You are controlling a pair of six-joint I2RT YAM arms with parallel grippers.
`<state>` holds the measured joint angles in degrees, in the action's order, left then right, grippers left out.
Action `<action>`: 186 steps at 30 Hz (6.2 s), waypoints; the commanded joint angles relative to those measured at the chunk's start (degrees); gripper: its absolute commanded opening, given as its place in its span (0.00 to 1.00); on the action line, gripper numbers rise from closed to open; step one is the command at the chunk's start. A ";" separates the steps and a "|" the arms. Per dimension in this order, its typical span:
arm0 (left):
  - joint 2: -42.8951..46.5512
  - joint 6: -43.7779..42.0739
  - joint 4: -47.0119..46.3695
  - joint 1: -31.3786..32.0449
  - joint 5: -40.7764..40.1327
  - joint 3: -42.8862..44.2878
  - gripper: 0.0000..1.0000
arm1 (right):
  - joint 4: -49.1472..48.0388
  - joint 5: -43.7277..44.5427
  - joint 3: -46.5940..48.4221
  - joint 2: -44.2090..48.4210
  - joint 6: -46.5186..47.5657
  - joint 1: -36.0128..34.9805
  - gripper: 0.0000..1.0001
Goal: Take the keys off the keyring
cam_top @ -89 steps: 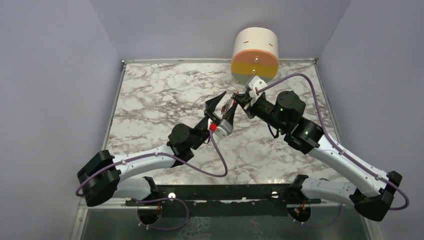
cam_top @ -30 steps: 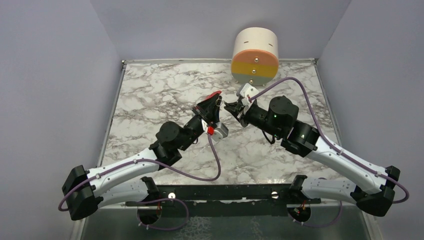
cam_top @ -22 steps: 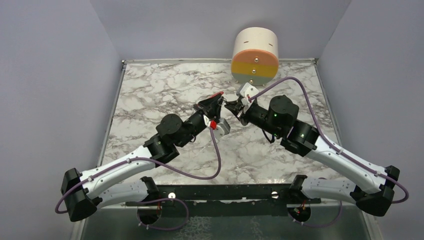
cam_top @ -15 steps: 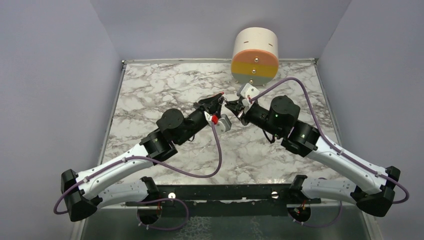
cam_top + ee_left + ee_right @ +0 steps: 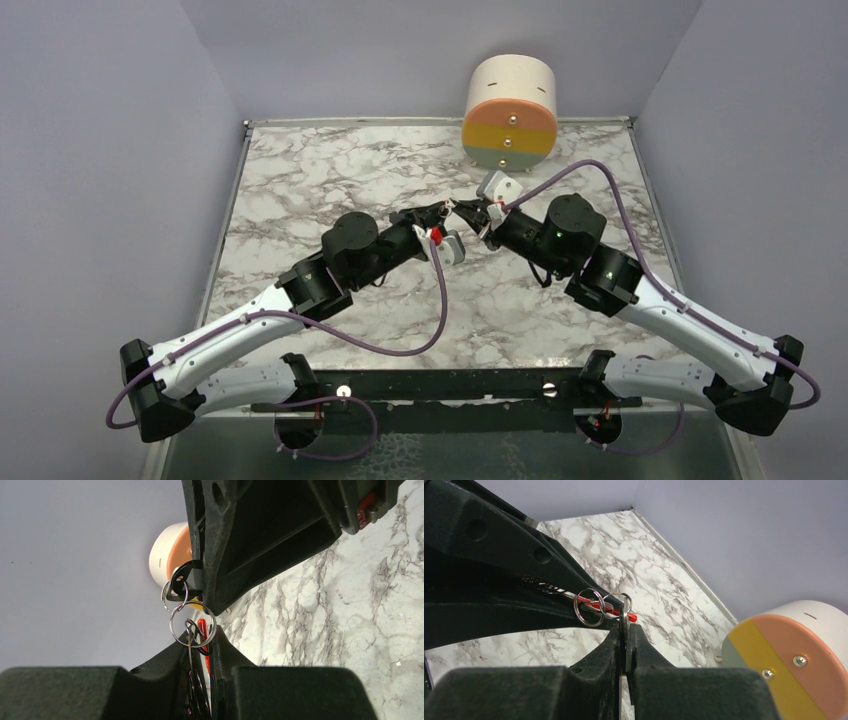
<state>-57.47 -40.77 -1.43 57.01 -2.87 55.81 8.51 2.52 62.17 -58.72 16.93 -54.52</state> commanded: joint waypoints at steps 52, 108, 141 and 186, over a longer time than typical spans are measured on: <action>-0.68 1.49 8.66 0.03 8.29 4.63 0.00 | 7.36 -6.44 10.71 -1.67 9.33 0.21 0.05; -1.58 3.41 11.12 0.03 12.52 4.29 0.00 | 22.90 -12.20 26.82 -5.22 10.77 0.21 0.02; 1.55 1.53 11.09 0.03 16.19 4.45 0.00 | 26.60 -11.45 34.06 -10.62 14.02 0.21 0.02; 2.97 1.26 -5.51 0.05 0.21 -0.53 0.00 | 20.05 -0.67 16.31 -2.23 4.34 0.21 0.07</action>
<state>-55.90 -39.20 -11.51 57.39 -5.63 52.18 33.30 -1.04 78.56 -63.57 21.67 -54.63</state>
